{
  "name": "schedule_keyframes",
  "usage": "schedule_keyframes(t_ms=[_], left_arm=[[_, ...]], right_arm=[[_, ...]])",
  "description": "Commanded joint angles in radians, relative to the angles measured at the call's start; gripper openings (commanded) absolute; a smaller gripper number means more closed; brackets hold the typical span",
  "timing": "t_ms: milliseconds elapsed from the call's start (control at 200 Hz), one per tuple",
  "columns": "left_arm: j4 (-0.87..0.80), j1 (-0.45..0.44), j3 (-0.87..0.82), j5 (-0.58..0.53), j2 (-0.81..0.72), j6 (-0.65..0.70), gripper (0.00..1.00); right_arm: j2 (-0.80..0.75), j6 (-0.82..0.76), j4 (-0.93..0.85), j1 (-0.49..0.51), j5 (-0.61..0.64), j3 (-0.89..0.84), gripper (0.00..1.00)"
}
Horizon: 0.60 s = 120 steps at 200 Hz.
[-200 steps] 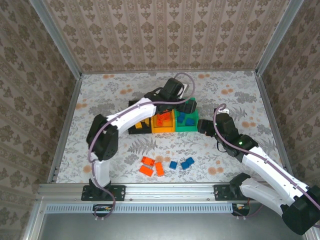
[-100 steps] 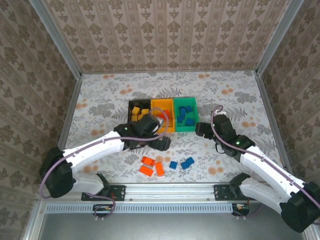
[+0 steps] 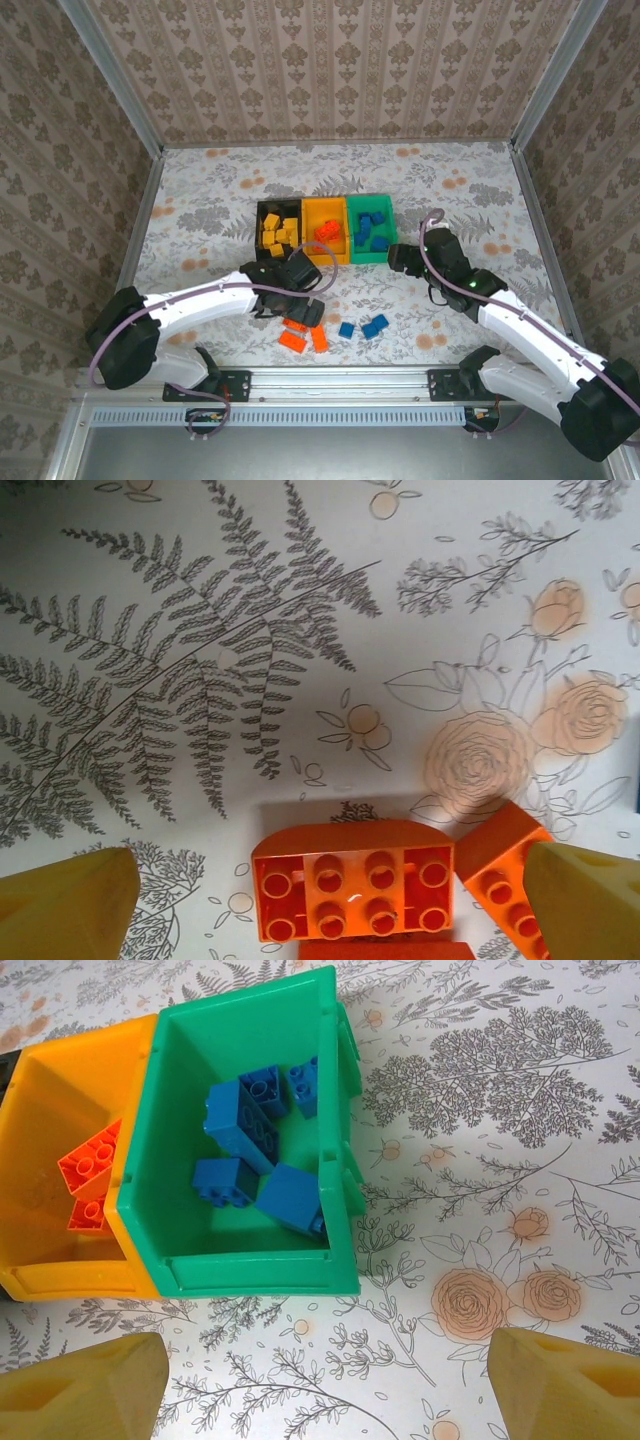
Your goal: Sort the legos into containers by color
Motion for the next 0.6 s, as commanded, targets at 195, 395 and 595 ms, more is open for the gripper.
schedule_keyframes(t_ms=[195, 395, 595], left_arm=[[-0.108, -0.077, 0.001, -0.004, -0.031, -0.074, 1.0], [-0.112, -0.096, -0.055, 0.021, -0.059, -0.128, 1.0], [-0.098, -0.096, -0.07, 0.016, -0.038, -0.119, 0.99]], right_arm=[[-0.025, -0.005, -0.008, -0.005, 0.016, -0.02, 0.85], [-0.03, -0.004, -0.007, -0.005, 0.016, -0.023, 0.85], [-0.043, -0.006, -0.016, -0.005, 0.021, -0.023, 0.85]])
